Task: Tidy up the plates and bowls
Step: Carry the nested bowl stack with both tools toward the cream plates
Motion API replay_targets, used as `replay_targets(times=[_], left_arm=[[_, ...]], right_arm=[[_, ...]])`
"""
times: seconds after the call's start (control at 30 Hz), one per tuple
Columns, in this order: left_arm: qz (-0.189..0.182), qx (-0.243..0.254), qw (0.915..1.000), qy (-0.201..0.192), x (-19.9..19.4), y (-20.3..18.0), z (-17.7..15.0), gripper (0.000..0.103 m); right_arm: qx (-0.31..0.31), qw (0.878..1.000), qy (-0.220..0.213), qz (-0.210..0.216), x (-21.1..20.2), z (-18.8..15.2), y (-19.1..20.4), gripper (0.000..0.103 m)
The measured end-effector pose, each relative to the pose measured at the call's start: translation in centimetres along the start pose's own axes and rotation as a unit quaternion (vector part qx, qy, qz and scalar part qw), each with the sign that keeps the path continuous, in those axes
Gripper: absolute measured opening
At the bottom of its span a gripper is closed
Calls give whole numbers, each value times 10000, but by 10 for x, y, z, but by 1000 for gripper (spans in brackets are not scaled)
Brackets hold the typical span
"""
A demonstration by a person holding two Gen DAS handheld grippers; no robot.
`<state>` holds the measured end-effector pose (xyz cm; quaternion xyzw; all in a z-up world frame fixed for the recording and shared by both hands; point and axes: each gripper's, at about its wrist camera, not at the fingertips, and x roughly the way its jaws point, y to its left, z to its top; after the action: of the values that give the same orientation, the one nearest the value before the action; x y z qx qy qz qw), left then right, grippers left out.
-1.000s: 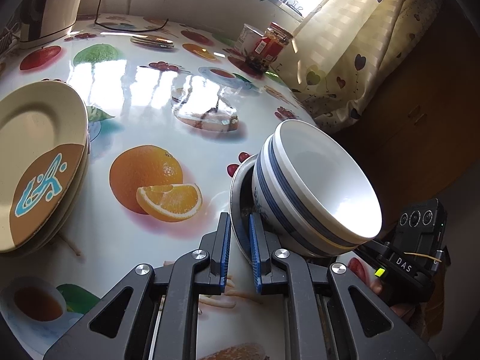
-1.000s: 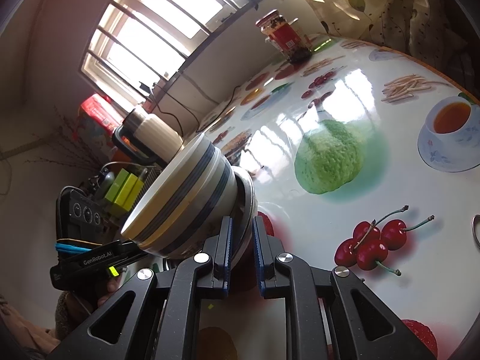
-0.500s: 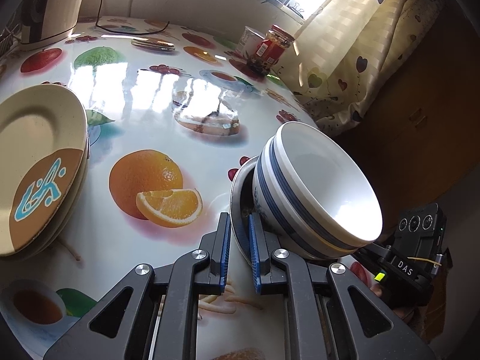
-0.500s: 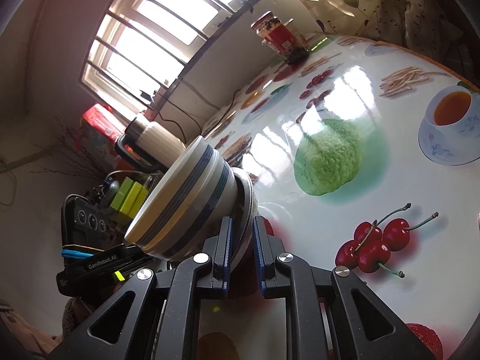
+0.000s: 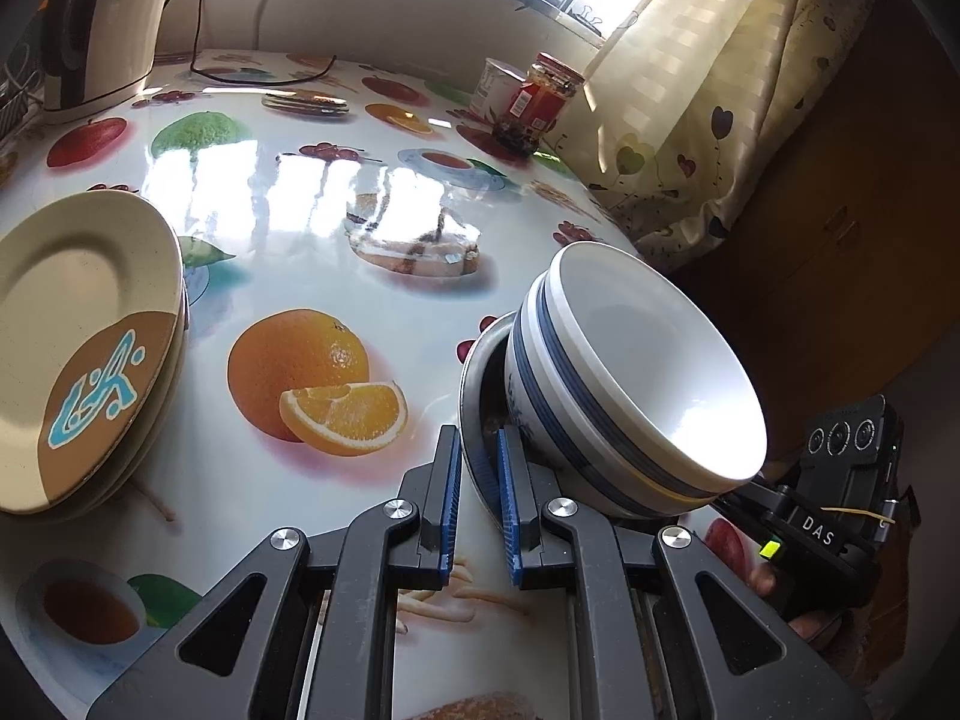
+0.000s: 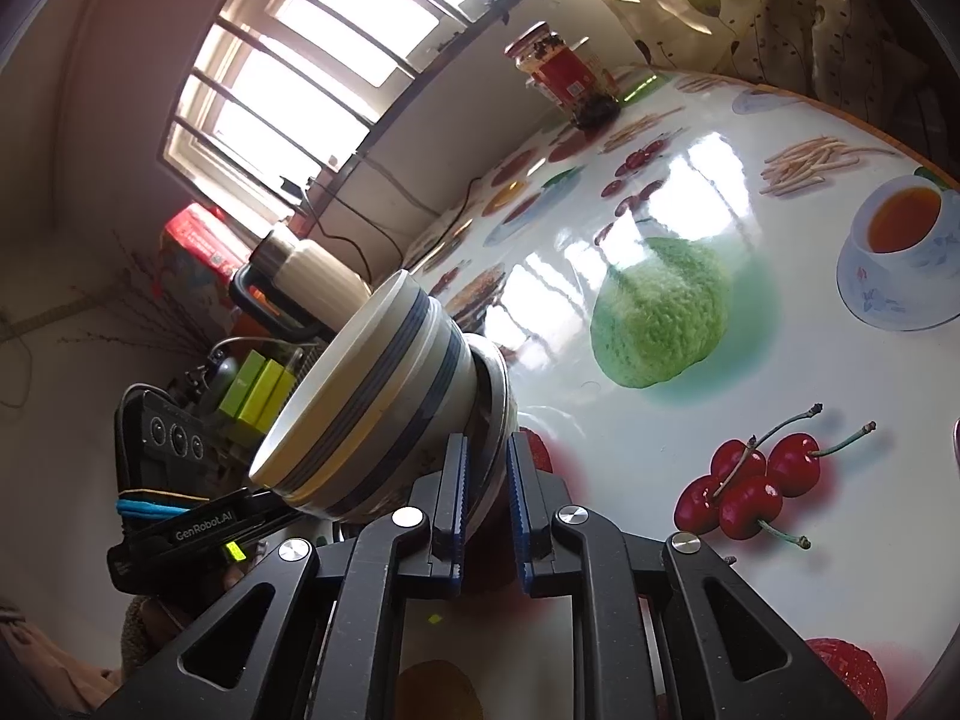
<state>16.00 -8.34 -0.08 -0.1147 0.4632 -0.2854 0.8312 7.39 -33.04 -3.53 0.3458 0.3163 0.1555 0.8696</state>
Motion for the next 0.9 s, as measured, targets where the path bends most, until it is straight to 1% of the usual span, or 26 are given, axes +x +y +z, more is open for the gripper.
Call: replay_targets(times=[0.43,0.9], left_arm=[[15,-23,10000,-72,-4,2,-1,11],[139,21,9995,-289,-31,0,5,11]], right_arm=[[-40,10000,17,39,0,2,6,14],[-154,9997,6,182,1,8,23,14]])
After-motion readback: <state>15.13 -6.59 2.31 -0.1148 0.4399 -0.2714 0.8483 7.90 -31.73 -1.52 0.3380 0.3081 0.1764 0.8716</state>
